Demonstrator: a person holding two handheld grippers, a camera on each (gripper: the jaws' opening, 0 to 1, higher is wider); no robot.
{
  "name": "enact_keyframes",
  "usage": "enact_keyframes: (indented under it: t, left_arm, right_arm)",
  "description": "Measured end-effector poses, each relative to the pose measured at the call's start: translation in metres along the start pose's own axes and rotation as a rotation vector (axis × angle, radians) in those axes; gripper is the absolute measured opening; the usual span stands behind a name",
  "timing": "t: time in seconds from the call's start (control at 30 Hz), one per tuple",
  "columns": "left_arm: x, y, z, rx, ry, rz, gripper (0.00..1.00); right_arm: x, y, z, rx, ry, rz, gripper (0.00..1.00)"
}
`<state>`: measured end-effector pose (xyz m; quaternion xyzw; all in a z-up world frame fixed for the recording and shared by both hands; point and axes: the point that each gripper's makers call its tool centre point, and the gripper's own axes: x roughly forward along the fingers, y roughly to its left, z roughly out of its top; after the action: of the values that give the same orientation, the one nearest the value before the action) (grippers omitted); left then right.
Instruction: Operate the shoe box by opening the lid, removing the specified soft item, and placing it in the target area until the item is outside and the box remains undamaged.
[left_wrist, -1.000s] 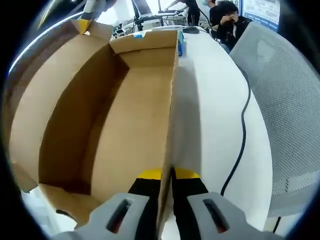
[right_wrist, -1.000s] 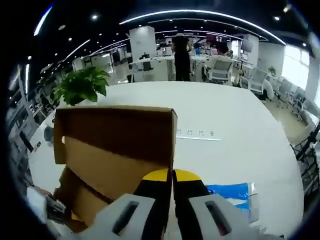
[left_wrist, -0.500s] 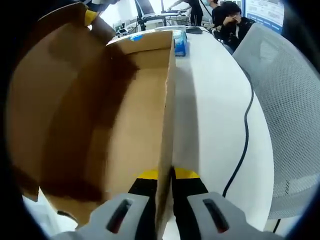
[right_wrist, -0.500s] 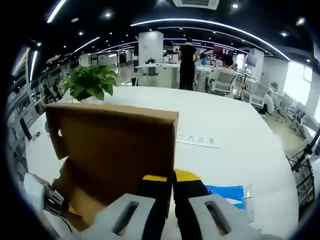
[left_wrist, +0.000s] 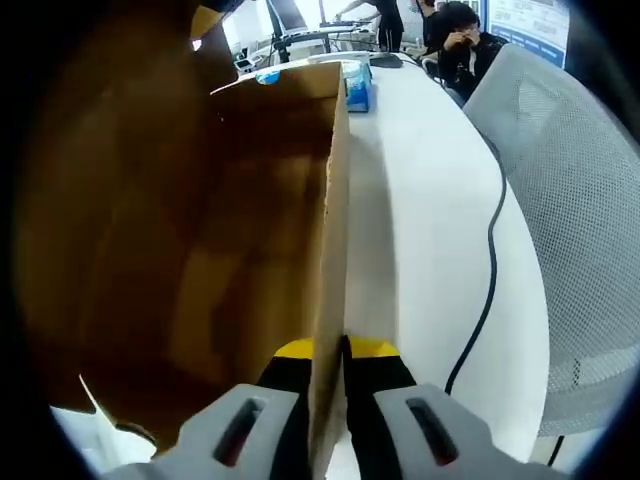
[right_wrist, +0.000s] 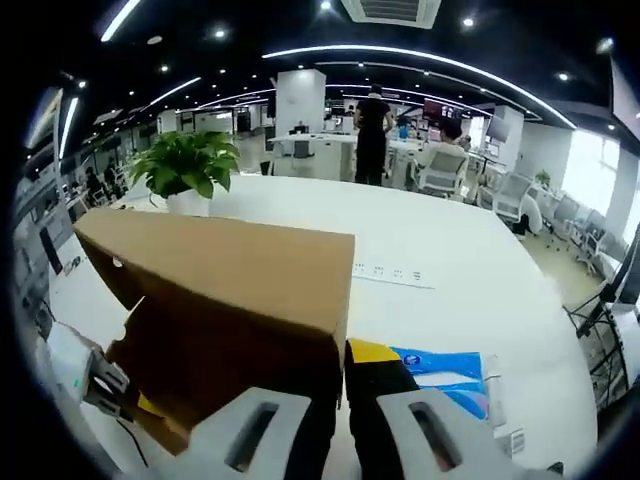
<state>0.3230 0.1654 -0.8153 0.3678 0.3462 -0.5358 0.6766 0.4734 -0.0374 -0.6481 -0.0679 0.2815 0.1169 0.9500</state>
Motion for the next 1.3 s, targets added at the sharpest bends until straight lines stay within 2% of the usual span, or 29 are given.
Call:
enact_keyframes:
  t: [0.33, 0.77, 0.87, 0.97, 1.03, 1.07, 1.1, 1.13, 1.23, 1.3]
  left_arm:
    - [0.000, 0.001, -0.001, 0.003, -0.003, 0.005, 0.04]
    - [0.000, 0.001, 0.000, 0.017, 0.001, 0.014, 0.04]
    - [0.000, 0.003, 0.000, -0.032, 0.012, 0.005, 0.04]
    - [0.000, 0.001, 0.000, -0.034, 0.008, 0.005, 0.05]
    - [0.000, 0.002, 0.002, 0.007, -0.013, 0.041, 0.08]
    - [0.001, 0.005, 0.008, 0.017, -0.048, 0.072, 0.14]
    - [0.001, 0.003, 0.010, 0.033, -0.061, 0.064, 0.20]
    - [0.001, 0.000, 0.008, 0.022, -0.043, 0.054, 0.22]
    - [-0.001, 0.004, 0.010, 0.015, -0.021, 0.079, 0.27]
    - [-0.004, 0.005, 0.014, -0.018, -0.047, 0.093, 0.28]
  right_arm:
    - [-0.008, 0.003, -0.018, 0.006, -0.005, -0.021, 0.00]
    - [-0.009, 0.003, -0.021, 0.024, -0.004, -0.042, 0.00]
    - [-0.009, 0.004, -0.021, 0.025, -0.007, -0.050, 0.00]
    - [-0.009, 0.003, -0.021, 0.023, -0.007, -0.053, 0.00]
    - [-0.009, 0.003, -0.021, 0.024, -0.005, -0.056, 0.00]
    - [-0.009, 0.003, -0.021, 0.024, -0.004, -0.058, 0.00]
    - [-0.009, 0.002, -0.022, 0.015, -0.004, -0.067, 0.00]
    - [-0.010, 0.002, -0.022, 0.022, -0.007, -0.072, 0.00]
    - [-0.010, 0.002, -0.022, 0.025, -0.011, -0.075, 0.00]
    - [-0.010, 0.002, -0.023, 0.024, -0.013, -0.076, 0.00]
